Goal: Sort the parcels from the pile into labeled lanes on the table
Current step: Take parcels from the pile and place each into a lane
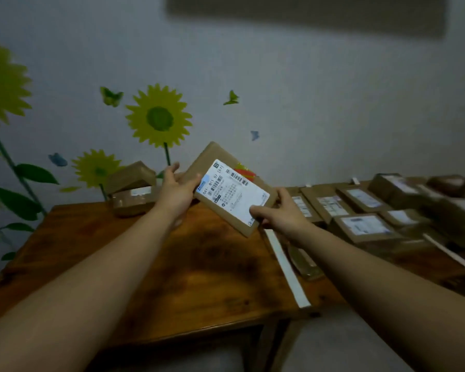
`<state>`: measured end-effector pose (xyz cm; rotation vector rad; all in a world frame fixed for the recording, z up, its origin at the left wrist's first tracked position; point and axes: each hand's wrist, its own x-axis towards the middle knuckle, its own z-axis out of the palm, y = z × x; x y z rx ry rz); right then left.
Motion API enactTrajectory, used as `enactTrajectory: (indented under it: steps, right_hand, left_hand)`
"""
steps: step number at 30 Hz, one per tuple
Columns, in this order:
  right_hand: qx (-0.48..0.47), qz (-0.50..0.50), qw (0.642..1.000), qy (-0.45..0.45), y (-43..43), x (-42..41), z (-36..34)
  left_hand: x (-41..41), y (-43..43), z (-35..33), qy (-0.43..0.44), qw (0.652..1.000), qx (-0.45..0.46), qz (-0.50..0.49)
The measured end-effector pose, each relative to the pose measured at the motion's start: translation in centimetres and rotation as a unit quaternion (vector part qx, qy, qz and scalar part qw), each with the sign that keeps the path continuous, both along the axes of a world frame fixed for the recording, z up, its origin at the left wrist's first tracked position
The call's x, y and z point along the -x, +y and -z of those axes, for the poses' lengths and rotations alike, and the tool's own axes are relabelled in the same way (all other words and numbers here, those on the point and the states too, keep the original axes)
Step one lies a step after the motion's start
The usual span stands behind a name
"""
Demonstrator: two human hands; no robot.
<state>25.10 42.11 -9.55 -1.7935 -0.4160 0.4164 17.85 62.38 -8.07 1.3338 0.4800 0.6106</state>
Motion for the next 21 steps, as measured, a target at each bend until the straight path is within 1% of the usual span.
enactTrajectory:
  steps: [1, 3, 5, 8, 10, 12, 14, 16, 18, 21]
  right_hand:
    - [-0.013, 0.018, 1.000, 0.009, -2.2, -0.6, 0.0]
    - [-0.035, 0.055, 0.998, 0.013, -6.9, -1.9, -0.1]
    - [-0.028, 0.087, 0.996, 0.002, -11.7, -3.2, 0.0]
    - [-0.010, 0.111, 0.994, -0.006, -18.2, -4.6, 0.7]
    - [0.011, 0.117, 0.993, -0.007, -21.7, -5.2, 1.4]
    - [0.036, 0.124, 0.991, -0.018, -24.3, -5.7, 2.1]
    - [0.031, 0.133, 0.990, -0.018, -26.1, -6.1, 2.5]
    - [0.030, 0.138, 0.990, -0.027, -27.7, -6.6, 2.5]
    - [0.060, 0.137, 0.986, -0.069, -28.9, -7.4, 2.3]
    - [0.084, 0.117, 0.983, -0.116, -29.6, -9.2, 2.2]
  left_hand:
    - [-1.3, -2.3, 0.1, -0.004, 1.000, 0.013, -0.004]
    - [-4.0, -6.9, 0.7, 0.002, 0.999, 0.025, 0.022]
    - [-6.3, -11.5, 1.5, 0.022, 0.996, 0.048, 0.065]
    - [-9.0, -18.6, 1.9, 0.014, 0.993, 0.086, 0.084]
    - [-10.4, -23.0, 2.2, 0.019, 0.988, 0.071, 0.134]
    - [-11.2, -26.6, 2.6, 0.041, 0.973, 0.029, 0.225]
    - [-11.9, -29.1, 3.0, 0.066, 0.958, -0.004, 0.280]
    - [-12.7, -30.7, 2.7, 0.095, 0.951, -0.025, 0.294]
    - [-14.0, -31.5, 2.5, 0.120, 0.947, -0.044, 0.295]
    - [-16.0, -32.1, 2.5, 0.151, 0.947, -0.034, 0.280]
